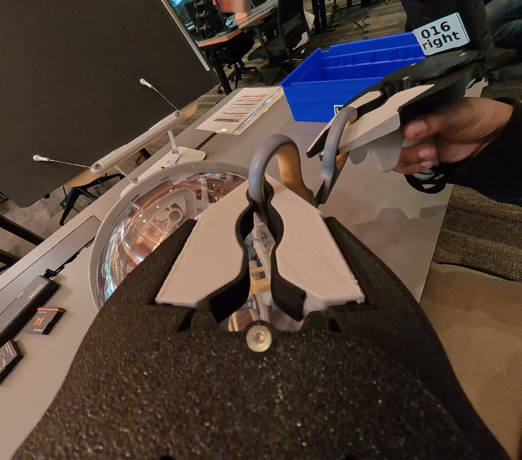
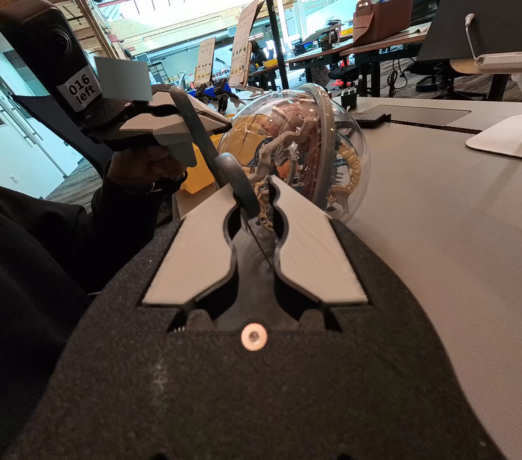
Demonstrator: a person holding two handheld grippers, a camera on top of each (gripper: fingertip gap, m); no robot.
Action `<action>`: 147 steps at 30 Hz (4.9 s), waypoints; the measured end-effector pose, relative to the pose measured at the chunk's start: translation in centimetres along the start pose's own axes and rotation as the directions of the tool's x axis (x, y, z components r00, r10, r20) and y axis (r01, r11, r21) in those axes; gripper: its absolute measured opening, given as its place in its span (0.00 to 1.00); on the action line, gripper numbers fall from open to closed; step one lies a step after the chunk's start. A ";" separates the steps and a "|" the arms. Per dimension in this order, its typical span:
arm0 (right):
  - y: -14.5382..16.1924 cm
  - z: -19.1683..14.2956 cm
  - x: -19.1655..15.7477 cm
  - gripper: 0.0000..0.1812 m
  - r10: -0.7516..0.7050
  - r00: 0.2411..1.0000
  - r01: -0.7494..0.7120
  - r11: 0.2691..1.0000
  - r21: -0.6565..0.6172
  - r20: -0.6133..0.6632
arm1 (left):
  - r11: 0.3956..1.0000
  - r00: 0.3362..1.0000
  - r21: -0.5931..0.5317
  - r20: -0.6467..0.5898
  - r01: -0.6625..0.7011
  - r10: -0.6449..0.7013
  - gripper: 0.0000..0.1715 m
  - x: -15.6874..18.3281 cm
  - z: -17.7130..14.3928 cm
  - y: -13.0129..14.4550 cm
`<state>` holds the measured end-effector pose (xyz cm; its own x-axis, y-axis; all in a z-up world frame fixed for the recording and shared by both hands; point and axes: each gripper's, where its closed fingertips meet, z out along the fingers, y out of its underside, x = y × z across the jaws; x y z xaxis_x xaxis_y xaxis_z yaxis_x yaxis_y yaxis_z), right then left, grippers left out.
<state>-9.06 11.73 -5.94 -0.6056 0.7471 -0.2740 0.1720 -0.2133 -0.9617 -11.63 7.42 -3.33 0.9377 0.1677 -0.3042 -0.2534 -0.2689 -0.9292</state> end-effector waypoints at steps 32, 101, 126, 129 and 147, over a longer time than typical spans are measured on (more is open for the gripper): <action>0.0 0.7 -1.0 0.01 -0.021 0.998 0.020 0.999 0.026 0.058 | 1.000 1.000 -0.003 0.009 -0.012 0.012 0.00 -0.1 -0.2 0.0; 1.1 3.5 1.4 0.00 0.133 0.991 -0.131 0.980 0.150 -0.005 | 0.994 0.989 -0.105 0.142 -0.034 0.049 0.00 -1.4 1.3 1.8; 1.2 3.9 1.8 0.00 0.136 0.991 -0.133 0.979 0.152 -0.013 | 0.988 0.984 -0.146 0.159 -0.056 0.079 0.00 -2.0 2.1 2.1; 1.1 4.0 1.9 0.00 0.144 0.990 -0.141 0.977 0.157 -0.008 | 0.988 0.983 -0.143 0.164 -0.057 0.080 0.00 -2.0 2.1 2.1; 1.3 4.2 2.0 0.00 0.136 0.991 -0.136 0.981 0.139 0.005 | 0.966 0.979 -0.225 0.128 -0.126 0.157 0.00 -2.2 2.8 2.1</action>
<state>-13.33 10.25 -7.73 -0.5800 0.7081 -0.4026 0.1430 -0.3981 -0.9061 -14.92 9.14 -5.21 0.8478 0.2437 -0.4711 -0.3091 -0.4947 -0.8122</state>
